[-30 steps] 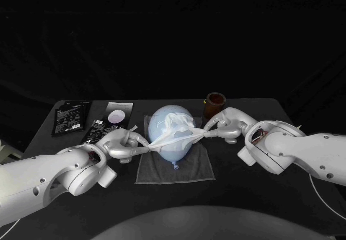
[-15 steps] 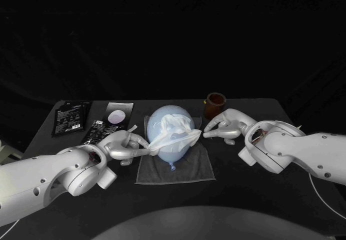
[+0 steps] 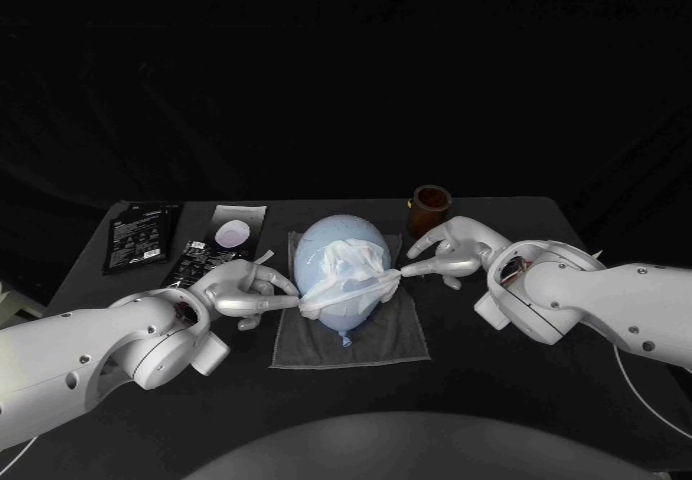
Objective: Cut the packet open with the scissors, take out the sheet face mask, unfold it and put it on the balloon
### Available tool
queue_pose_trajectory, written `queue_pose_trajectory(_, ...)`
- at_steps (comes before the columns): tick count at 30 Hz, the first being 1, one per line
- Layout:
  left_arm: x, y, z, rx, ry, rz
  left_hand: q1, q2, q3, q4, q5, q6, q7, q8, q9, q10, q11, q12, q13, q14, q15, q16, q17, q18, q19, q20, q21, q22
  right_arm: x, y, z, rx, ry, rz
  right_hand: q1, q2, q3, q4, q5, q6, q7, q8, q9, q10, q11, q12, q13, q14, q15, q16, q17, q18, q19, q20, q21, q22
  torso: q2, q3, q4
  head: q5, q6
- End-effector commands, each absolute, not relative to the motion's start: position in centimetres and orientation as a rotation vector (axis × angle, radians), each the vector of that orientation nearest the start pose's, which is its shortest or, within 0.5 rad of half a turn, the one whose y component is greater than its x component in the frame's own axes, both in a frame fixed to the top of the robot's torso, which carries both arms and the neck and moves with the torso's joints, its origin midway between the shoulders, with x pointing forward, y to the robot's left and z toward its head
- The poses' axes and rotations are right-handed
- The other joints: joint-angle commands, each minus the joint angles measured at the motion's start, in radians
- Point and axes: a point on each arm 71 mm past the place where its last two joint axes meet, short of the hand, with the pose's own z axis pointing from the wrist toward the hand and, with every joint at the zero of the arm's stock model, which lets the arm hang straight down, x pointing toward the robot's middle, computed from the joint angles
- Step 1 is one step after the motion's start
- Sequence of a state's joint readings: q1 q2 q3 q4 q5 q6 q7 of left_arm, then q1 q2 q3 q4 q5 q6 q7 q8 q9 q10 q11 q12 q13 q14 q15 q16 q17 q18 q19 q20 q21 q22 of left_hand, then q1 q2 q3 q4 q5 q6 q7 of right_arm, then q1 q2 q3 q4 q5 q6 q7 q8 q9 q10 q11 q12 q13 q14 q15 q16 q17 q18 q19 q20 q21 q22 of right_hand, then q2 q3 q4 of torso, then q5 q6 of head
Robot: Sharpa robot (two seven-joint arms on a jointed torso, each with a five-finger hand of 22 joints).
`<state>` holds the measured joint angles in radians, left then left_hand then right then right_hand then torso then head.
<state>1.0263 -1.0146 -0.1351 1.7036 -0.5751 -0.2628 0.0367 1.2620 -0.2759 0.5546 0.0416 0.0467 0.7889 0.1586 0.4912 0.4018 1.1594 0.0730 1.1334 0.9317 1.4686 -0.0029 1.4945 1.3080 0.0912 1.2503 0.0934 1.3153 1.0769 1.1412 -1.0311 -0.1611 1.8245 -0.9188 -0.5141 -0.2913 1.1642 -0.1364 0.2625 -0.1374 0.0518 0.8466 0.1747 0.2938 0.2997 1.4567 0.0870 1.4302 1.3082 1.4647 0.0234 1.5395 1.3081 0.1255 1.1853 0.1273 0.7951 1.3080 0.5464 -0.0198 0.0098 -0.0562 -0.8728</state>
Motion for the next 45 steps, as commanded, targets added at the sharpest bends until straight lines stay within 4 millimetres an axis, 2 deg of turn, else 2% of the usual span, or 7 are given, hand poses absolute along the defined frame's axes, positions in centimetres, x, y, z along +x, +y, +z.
queue_pose_trajectory(1,39.1,23.4,-28.5,-0.755,2.075,-1.077,0.004,-0.006,-0.034,0.002,0.002,-0.015,-0.003,-0.005,-0.003,-0.013,0.0,-0.005,-0.007,0.04,0.008,-0.007,0.068,0.018,-0.007,0.007,-0.007,-0.006,40.0,-22.6,-23.6,0.566,1.909,0.747,0.019,0.007,-0.011,0.001,-0.002,-0.009,0.0,0.009,0.0,0.0,0.007,0.002,0.127,0.049,0.006,-0.001,0.159,0.02,-0.003,0.006,0.0,0.04,-0.001,0.0003,-0.0003,-0.001,0.0)
queue_pose_trajectory(6,39.5,24.2,-28.5,-0.739,2.066,-1.054,0.016,-0.001,-0.086,0.007,0.002,-0.026,-0.003,0.0,-0.007,-0.028,0.001,-0.008,-0.017,0.035,0.009,-0.01,0.06,0.02,-0.017,0.008,-0.016,-0.02,40.2,-22.9,-23.2,0.557,1.855,0.787,0.044,0.029,-0.023,0.003,0.001,0.001,-0.004,0.027,0.001,0.019,0.004,0.025,0.145,0.059,0.005,0.006,0.176,0.016,0.018,0.006,0.032,0.049,-0.001,0.0003,0.0003,0.0,0.0)
queue_pose_trajectory(12,40.5,25.8,-27.1,-0.732,1.979,-1.072,0.041,0.02,-0.15,0.022,0.002,-0.023,0.0,0.022,-0.01,-0.062,0.005,-0.021,-0.047,0.009,0.013,-0.035,0.003,0.034,-0.064,0.012,-0.056,-0.085,40.5,-23.0,-22.2,0.508,1.742,0.894,0.091,0.087,-0.016,0.0,0.005,0.042,-0.014,0.042,-0.011,0.065,-0.005,0.081,0.197,0.087,-0.003,0.021,0.223,0.002,0.072,0.0,0.12,0.076,0.0,-0.0004,0.0004,0.002,0.0)
queue_pose_trajectory(21,41.9,26.3,-22.7,-0.672,1.784,-1.229,0.116,0.061,-0.142,0.023,0.003,0.008,-0.001,0.076,-0.011,-0.238,0.007,-0.138,-0.21,-0.181,0.016,-0.236,-0.337,0.093,-0.302,0.018,-0.294,-0.408,40.2,-22.1,-20.8,0.362,1.592,1.006,0.117,0.138,0.038,-0.013,0.019,0.134,-0.043,0.037,-0.039,0.114,-0.032,0.141,0.263,0.106,-0.027,0.031,0.263,-0.023,0.149,-0.021,0.266,0.123,-0.001,0.0006,-0.0001,0.007,0.0)
queue_pose_trajectory(28,41.9,24.5,-20.7,-0.54,1.692,-1.291,0.164,0.079,-0.092,0.002,0.003,0.019,-0.002,0.082,-0.02,-0.238,0.004,-0.146,-0.228,-0.198,0.013,-0.263,-0.373,0.094,-0.3,0.016,-0.313,-0.421,39.7,-20.4,-20.0,0.208,1.512,1.041,0.109,0.131,0.046,-0.016,0.018,0.147,-0.047,0.026,-0.05,0.114,-0.036,0.141,0.263,0.106,-0.032,0.031,0.263,-0.029,0.165,-0.026,0.295,0.132,0.0,0.0006,-0.0019,0.005,0.0)
queue_pose_trajectory(37,41.6,21.5,-19.7,-0.286,1.596,-1.261,0.106,0.03,-0.127,0.03,0.002,-0.024,0.011,0.063,-0.038,-0.234,0.017,-0.133,-0.235,-0.192,0.024,-0.261,-0.374,0.092,-0.296,0.022,-0.329,-0.432,39.3,-18.9,-19.6,0.056,1.427,1.014,0.077,0.086,0.029,-0.014,0.008,0.132,-0.035,-0.009,-0.071,0.114,-0.027,0.141,0.263,0.106,-0.026,0.031,0.263,-0.026,0.156,-0.024,0.277,0.128,0.001,0.0,0.0005,0.004,0.0)
queue_pose_trajectory(45,41.6,19.2,-19.6,-0.146,1.521,-1.217,0.1,0.026,-0.168,0.05,0.002,-0.036,0.01,0.077,-0.04,-0.229,0.017,-0.102,-0.23,-0.141,0.025,-0.2,-0.288,0.089,-0.263,0.026,-0.315,-0.412,39.2,-18.2,-19.9,0.007,1.402,0.987,0.061,0.067,0.012,-0.007,0.004,0.122,-0.027,-0.029,-0.083,0.114,-0.019,0.141,0.263,0.106,-0.019,0.031,0.263,-0.023,0.147,-0.019,0.263,0.124,0.001,-0.0009,0.0013,0.004,0.0)
